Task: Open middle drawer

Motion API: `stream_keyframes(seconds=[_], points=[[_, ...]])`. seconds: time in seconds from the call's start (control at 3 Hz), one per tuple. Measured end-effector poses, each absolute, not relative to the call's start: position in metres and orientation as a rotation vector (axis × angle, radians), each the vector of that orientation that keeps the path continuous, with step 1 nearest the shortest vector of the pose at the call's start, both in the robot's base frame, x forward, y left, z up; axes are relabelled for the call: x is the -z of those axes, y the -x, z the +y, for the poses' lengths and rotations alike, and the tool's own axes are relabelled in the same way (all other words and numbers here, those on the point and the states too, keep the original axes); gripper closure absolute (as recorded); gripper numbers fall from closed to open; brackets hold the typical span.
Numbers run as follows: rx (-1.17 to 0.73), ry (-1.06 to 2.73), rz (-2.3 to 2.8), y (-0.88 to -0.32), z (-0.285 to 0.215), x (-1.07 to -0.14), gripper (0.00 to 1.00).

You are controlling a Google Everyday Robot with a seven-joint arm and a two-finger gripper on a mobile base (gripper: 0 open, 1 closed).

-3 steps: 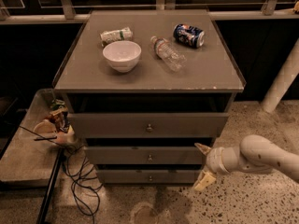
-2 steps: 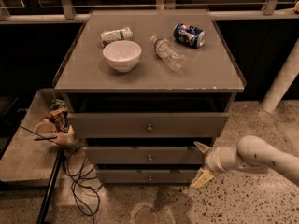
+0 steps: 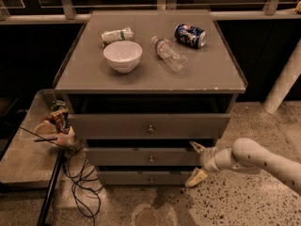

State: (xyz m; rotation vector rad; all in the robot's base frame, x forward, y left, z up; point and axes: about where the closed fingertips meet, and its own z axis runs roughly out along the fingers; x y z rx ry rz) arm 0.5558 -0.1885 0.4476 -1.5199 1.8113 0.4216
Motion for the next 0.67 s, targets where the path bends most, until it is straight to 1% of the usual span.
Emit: stream_keyframes(seconds=[0.33,0.67], points=[[-0.429,1.517,1.786,-0.565,-0.186,-0.432,0.0],[-0.417,1.527,1.733,-0.586,-0.188,-0.41,0.0]])
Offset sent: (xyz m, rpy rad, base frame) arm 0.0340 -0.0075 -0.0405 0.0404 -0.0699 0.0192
